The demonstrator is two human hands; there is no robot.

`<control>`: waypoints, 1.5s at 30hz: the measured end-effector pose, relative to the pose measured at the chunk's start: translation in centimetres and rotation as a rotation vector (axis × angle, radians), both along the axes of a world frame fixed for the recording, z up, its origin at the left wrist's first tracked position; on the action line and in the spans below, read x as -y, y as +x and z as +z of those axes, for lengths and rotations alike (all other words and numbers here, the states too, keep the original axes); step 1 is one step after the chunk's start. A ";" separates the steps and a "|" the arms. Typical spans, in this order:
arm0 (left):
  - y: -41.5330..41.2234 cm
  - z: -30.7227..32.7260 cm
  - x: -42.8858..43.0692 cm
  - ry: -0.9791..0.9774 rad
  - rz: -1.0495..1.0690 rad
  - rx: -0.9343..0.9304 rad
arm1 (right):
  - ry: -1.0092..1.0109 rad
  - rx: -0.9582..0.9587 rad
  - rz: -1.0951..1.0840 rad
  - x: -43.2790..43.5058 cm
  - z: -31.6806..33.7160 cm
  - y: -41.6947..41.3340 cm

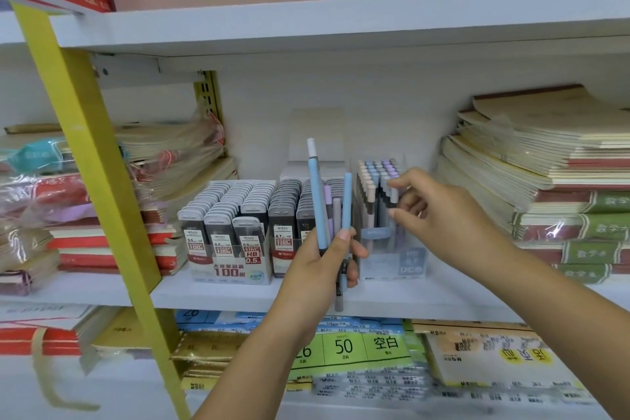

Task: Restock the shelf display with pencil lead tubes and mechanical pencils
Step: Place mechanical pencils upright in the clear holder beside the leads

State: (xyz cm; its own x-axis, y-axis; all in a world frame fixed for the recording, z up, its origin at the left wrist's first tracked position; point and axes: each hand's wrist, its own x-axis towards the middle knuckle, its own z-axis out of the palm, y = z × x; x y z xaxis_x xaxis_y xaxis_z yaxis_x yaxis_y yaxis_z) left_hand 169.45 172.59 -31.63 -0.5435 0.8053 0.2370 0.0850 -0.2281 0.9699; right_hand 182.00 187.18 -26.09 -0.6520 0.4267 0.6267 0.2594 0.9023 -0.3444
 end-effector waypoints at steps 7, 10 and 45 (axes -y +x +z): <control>0.6 0.0 0.1 -0.011 -0.074 -0.020 | -0.138 -0.245 0.059 2.4 0.5 -0.2; 1.2 0.1 0.0 -0.015 -0.110 -0.064 | -0.531 -0.237 0.259 3.5 0.4 -0.6; -0.1 1.1 1.5 -0.028 0.006 -0.068 | -0.119 -0.481 0.209 2.7 4.7 1.4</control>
